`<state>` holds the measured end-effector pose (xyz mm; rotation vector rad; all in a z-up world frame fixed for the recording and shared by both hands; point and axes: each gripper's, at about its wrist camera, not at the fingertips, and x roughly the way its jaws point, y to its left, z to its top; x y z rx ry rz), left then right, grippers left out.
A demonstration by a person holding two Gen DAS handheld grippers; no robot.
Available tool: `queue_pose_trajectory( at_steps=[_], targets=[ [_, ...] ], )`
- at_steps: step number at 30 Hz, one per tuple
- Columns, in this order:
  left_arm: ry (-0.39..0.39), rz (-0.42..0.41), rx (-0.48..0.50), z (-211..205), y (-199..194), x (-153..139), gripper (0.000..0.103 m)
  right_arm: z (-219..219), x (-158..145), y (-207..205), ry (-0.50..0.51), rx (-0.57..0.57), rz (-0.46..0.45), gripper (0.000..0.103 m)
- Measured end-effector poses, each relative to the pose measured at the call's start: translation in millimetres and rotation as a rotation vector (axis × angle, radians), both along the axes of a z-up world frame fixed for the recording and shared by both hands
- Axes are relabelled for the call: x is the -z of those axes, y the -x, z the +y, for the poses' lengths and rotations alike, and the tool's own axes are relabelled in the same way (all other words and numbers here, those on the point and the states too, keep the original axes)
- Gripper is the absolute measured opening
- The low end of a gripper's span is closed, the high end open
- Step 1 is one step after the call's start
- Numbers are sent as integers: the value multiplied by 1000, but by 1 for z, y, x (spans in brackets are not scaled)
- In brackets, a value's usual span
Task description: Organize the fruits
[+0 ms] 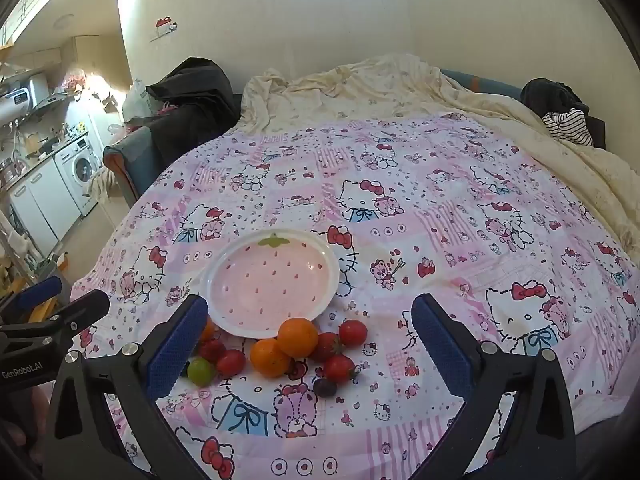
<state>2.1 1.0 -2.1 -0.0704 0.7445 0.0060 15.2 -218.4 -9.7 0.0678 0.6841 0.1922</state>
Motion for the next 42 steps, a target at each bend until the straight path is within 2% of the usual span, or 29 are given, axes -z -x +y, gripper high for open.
queue_pose_trajectory(
  at_steps=[2, 3, 9, 42],
  targets=[
    [7, 14, -8, 1, -1, 2, 103, 0, 0, 0, 3, 0, 4, 103],
    [-34, -5, -15, -5, -2, 1, 103, 0, 1, 0, 4, 1, 8, 103],
    [5, -5, -12, 4, 1, -2, 103, 1, 2, 1, 3, -2, 1, 103],
    [-1, 0, -11, 3, -1, -3, 103, 1, -2, 0, 4, -4, 1, 103]
  ],
)
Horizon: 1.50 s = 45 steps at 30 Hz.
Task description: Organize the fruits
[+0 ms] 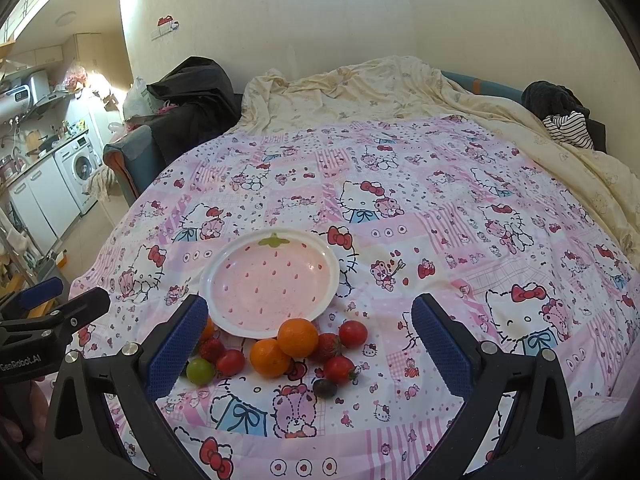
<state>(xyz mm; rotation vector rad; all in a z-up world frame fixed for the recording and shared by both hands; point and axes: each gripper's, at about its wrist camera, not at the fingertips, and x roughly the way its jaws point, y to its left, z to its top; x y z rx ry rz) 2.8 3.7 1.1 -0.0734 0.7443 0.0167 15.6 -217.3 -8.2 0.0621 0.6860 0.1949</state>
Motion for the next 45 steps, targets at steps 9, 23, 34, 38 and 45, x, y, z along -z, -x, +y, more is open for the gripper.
queue_pose_trajectory(
  at_steps=[9, 23, 34, 38, 45],
  targets=[
    [2, -8, -3, -1, 1, -1, 103, 1, 1, 0, 3, 0, -3, 103],
    [7, -12, -9, 2, 0, -1, 103, -1, 2, -1, 6, 0, -5, 103],
    [6, -10, -9, 3, -1, -1, 103, -1, 2, -1, 6, 0, -4, 103],
    [5, -10, -9, 3, -1, -1, 103, -1, 2, -1, 7, -1, -4, 103],
    [4, -10, -9, 3, 0, -1, 103, -1, 2, -1, 7, -1, -4, 103]
  ],
)
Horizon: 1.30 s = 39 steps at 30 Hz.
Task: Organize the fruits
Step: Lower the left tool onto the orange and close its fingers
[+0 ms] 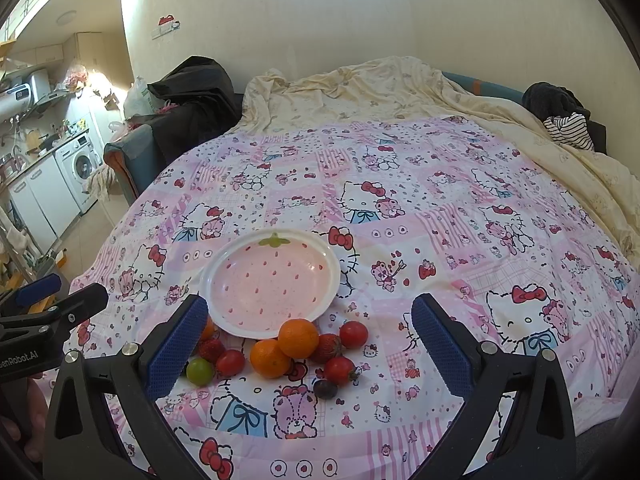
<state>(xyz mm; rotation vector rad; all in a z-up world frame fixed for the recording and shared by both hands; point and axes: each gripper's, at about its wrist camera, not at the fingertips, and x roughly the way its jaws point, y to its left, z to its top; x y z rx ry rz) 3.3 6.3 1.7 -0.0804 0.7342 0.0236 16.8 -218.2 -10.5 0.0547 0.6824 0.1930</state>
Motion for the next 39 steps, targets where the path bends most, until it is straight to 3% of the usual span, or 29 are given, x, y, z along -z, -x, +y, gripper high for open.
queue_pose_trajectory(
  at_steps=[14, 22, 29, 32, 35, 39],
  targets=[
    [-6, 9, -4, 1, -1, 0, 103, -4, 1, -4, -23, 7, 21, 103],
    [-21, 87, -40, 19, -22, 0, 103, -36, -2, -37, -121, -27, 155, 103],
    [-27, 239, -35, 24, -51, 16, 103, -66, 20, -73, -122, 11, 347, 103],
    [-23, 317, -31, 25, -64, 30, 102, -71, 38, -86, -156, -2, 454, 93],
    [7, 396, -42, 27, -74, 45, 95, -63, 68, -95, -183, -66, 628, 76],
    [33, 425, -48, 27, -80, 54, 93, -43, 94, -94, -100, -130, 722, 59]
  ],
)
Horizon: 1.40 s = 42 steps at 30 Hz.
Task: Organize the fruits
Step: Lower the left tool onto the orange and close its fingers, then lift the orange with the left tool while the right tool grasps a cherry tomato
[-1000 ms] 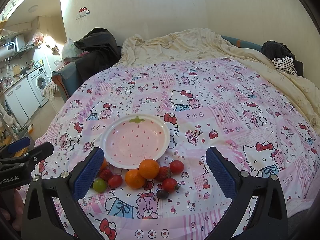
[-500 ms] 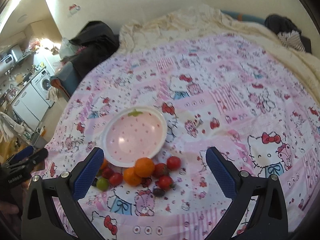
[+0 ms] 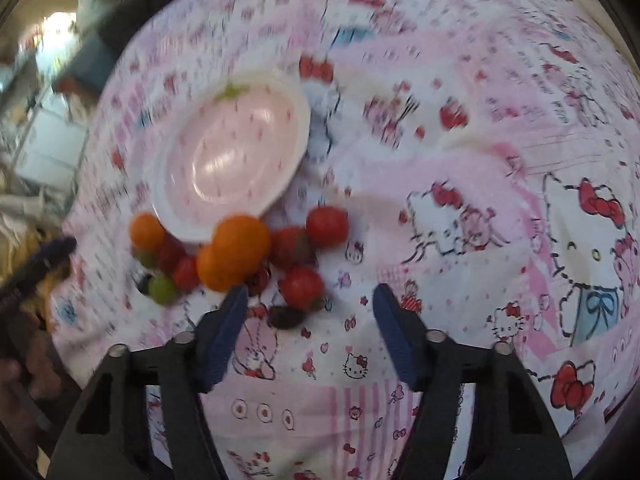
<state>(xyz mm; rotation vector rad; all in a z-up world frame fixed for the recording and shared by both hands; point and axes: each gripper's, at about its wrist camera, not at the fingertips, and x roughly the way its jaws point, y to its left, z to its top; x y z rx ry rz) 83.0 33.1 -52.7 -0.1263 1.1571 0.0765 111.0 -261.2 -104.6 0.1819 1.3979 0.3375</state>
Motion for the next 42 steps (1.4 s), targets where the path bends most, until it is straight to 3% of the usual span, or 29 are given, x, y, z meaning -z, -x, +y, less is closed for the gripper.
queue_pose_trajectory(
  at_steps=[6, 12, 15, 17, 18, 21, 25, 32, 36, 42],
  targets=[
    [50, 29, -25, 6, -6, 11, 92, 10, 19, -12, 8, -33, 66, 50],
    [46, 45, -9, 3, -10, 18, 91, 17, 31, -15, 7, -49, 112, 39],
    [26, 67, 22, -11, -17, 28, 81, 17, 28, -14, 3, -45, 97, 27],
    [32, 97, 67, -25, -25, 39, 77, 11, 25, -13, -27, -23, 92, 24],
    [31, 104, 83, -29, -27, 42, 71, 8, 22, -13, -43, -10, 87, 23],
    [16, 120, 119, -44, -34, 54, 66, -1, 17, -10, -62, 18, 74, 23],
    [55, 151, 144, -49, -35, 66, 40, -5, 17, -9, -79, 40, 78, 23],
    [125, 132, 120, -40, -32, 56, 37, -1, 30, -11, -93, 38, 136, 27],
    [109, 87, 102, -32, -27, 42, 37, 6, 36, -15, -52, 30, 137, 29],
    [101, 63, 94, -28, -24, 34, 37, 7, 50, -16, -97, 46, 198, 34]
  ],
)
